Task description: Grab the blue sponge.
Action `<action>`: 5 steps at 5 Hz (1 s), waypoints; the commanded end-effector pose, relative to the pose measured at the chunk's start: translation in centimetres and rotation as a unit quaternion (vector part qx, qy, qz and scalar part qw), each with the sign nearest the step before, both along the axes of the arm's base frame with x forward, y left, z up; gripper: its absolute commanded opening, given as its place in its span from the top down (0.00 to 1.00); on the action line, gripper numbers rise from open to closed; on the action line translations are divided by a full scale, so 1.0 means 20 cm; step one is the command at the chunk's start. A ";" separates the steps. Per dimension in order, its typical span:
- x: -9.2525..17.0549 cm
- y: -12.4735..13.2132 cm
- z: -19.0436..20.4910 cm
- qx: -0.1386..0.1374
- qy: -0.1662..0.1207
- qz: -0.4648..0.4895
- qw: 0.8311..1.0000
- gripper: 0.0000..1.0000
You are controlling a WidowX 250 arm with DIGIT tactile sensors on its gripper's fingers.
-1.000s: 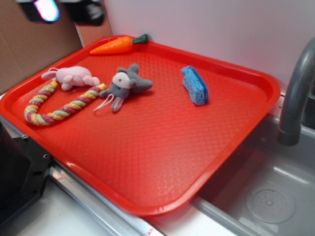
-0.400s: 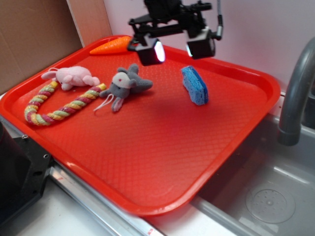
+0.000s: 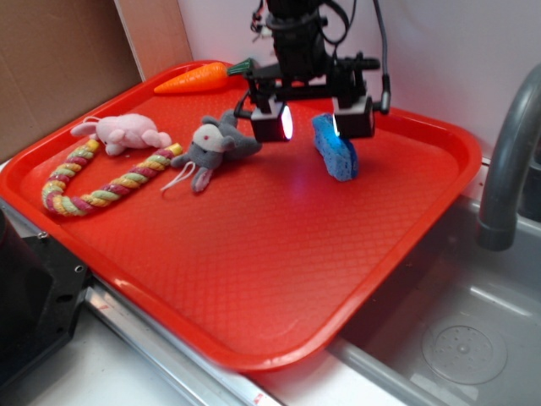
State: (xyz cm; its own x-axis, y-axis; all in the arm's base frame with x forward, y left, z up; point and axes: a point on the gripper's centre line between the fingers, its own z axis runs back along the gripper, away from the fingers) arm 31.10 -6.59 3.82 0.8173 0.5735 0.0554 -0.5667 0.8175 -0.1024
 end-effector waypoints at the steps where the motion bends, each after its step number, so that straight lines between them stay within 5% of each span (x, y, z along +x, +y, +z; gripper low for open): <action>1: 0.11 0.03 -0.02 -0.009 0.004 0.028 1.000 0.00; 2: 0.11 0.04 -0.03 -0.016 0.011 0.032 0.999 0.08; 3: 0.10 0.04 -0.03 -0.013 0.003 0.023 1.000 1.00; 4: 0.04 0.06 0.04 -0.001 0.018 -0.064 0.998 1.00; 5: -0.06 0.10 0.26 -0.026 -0.009 -0.121 0.992 1.00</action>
State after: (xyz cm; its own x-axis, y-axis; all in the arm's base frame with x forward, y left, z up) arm 29.22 -5.18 7.84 0.9365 0.3506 -0.0042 -0.3479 0.9274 -0.1373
